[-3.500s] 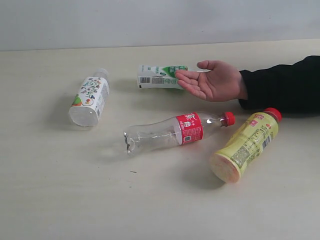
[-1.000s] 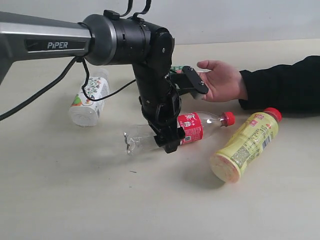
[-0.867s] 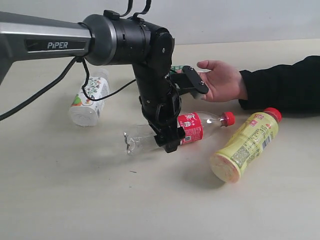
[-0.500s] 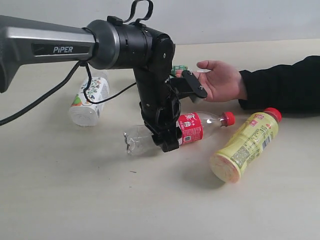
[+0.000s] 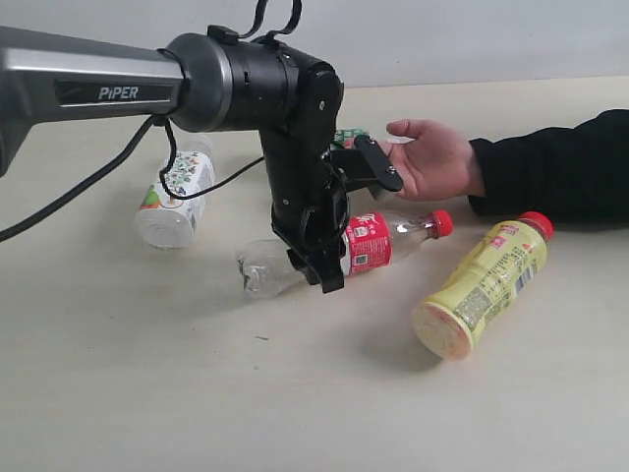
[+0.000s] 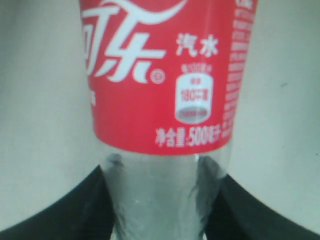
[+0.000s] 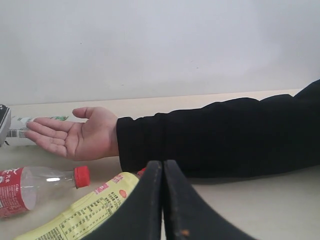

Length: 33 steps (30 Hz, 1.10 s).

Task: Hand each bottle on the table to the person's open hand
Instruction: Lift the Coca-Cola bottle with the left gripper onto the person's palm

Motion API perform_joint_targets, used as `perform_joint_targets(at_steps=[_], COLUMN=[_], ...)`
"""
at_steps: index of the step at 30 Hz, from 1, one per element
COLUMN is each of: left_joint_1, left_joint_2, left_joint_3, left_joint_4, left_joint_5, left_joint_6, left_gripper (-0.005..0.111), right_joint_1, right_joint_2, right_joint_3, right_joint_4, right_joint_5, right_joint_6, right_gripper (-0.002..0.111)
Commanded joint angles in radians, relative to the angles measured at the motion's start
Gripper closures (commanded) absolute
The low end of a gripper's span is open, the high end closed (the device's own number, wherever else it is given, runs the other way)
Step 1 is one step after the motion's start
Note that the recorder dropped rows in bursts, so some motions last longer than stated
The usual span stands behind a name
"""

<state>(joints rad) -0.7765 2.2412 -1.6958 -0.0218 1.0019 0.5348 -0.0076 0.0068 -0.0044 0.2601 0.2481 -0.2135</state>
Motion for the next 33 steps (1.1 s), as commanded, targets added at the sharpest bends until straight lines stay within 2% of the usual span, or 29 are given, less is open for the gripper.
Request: perform_joint_targets(at_steps=[1, 3, 7, 8, 10, 11, 15, 19, 23, 27, 33], left_joint_1=[-0.002, -0.002, -0.002, -0.002, -0.002, -0.002, -0.002, 0.000, 0.016, 0.046, 0.070], left_joint_2=[-0.077, -0.125, -0.220, -0.237, -0.252, -0.252, -0.241, -0.236, -0.193, -0.121, -0.017], left_joint_3=[-0.005, -0.005, -0.005, -0.005, -0.005, -0.005, -0.005, -0.025, -0.141, -0.263, -0.330], left_joint_4=[0.006, 0.005, -0.007, -0.027, -0.087, -0.118, -0.336, -0.410, -0.446, -0.546, -0.595], left_joint_5=[0.024, 0.051, 0.026, -0.008, -0.073, -0.103, -0.238, -0.333, -0.321, -0.306, -0.310], left_joint_6=[-0.046, -0.054, -0.265, -0.382, -0.786, -0.886, -0.891, -0.889, -0.916, -0.936, -0.936], left_gripper=[0.106, 0.106, 0.106, 0.106, 0.106, 0.106, 0.104, 0.104, 0.104, 0.104, 0.104], right_joint_1=[0.003, 0.003, 0.003, 0.003, 0.003, 0.003, 0.003, 0.003, 0.003, 0.003, 0.003], right_joint_2=[-0.007, -0.007, -0.007, -0.007, -0.007, -0.007, -0.007, -0.007, -0.007, -0.007, -0.007], right_joint_3=[0.004, 0.004, 0.004, 0.004, 0.004, 0.004, 0.004, 0.004, 0.004, 0.004, 0.004], right_joint_4=[-0.001, -0.001, -0.001, -0.001, -0.001, -0.001, -0.001, -0.001, -0.001, -0.001, -0.001], right_joint_5=[-0.003, -0.003, -0.003, -0.003, -0.003, -0.003, -0.003, -0.003, -0.003, -0.003, -0.003], right_joint_6=[0.001, 0.001, 0.001, 0.001, 0.001, 0.001, 0.001, 0.001, 0.001, 0.001, 0.001], right_gripper=[0.108, 0.108, 0.108, 0.108, 0.108, 0.108, 0.108, 0.108, 0.108, 0.108, 0.108])
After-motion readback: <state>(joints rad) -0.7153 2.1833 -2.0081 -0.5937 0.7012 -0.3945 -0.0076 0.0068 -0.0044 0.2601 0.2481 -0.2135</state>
